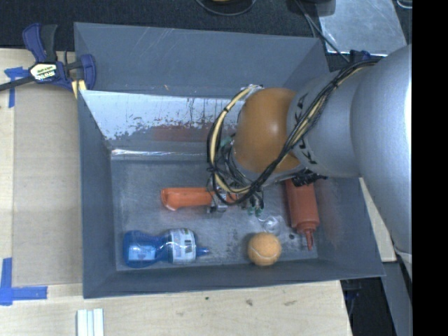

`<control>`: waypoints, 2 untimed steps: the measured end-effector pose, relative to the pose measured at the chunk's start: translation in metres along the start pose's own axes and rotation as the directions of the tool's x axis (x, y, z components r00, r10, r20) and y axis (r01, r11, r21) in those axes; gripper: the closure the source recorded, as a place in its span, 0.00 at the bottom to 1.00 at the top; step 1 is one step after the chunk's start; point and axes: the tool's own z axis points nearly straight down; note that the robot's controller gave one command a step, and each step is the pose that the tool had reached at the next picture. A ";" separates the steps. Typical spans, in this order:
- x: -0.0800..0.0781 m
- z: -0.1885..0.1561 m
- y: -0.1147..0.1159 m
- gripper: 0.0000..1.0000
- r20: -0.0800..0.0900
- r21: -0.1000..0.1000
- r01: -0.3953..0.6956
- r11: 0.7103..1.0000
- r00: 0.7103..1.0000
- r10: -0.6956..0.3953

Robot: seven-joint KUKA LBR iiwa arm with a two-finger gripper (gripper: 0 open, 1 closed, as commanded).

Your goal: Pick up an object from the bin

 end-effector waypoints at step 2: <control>-0.002 -0.112 0.010 1.00 0.003 0.000 -0.021 1.000 1.000 0.021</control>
Offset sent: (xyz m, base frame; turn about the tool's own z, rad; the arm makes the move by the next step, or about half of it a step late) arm 0.0001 0.0098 0.1123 0.0244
